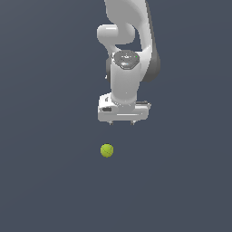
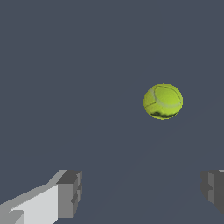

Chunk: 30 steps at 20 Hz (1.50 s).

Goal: Pick up the object and move it to a goal position.

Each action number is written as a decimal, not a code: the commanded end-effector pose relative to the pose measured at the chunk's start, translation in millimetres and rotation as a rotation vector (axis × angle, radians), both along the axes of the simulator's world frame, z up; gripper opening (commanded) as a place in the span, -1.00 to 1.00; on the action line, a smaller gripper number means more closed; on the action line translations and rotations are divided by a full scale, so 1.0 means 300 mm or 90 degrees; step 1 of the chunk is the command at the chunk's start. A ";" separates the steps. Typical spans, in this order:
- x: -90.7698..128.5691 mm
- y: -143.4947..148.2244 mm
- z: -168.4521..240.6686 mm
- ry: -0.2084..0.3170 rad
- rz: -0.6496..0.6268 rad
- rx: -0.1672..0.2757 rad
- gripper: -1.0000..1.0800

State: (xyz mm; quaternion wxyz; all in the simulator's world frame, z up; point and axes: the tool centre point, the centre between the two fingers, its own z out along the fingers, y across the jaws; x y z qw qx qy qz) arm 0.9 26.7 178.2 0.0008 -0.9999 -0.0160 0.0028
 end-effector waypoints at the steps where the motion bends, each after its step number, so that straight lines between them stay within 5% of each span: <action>1: 0.000 0.000 0.000 0.000 0.000 0.000 0.92; 12: 0.000 0.100 0.037 -0.010 0.008 0.019 0.92; 21: 0.030 0.064 0.005 -0.008 -0.038 0.018 0.92; 30: 0.115 -0.042 -0.097 -0.004 -0.176 0.016 0.92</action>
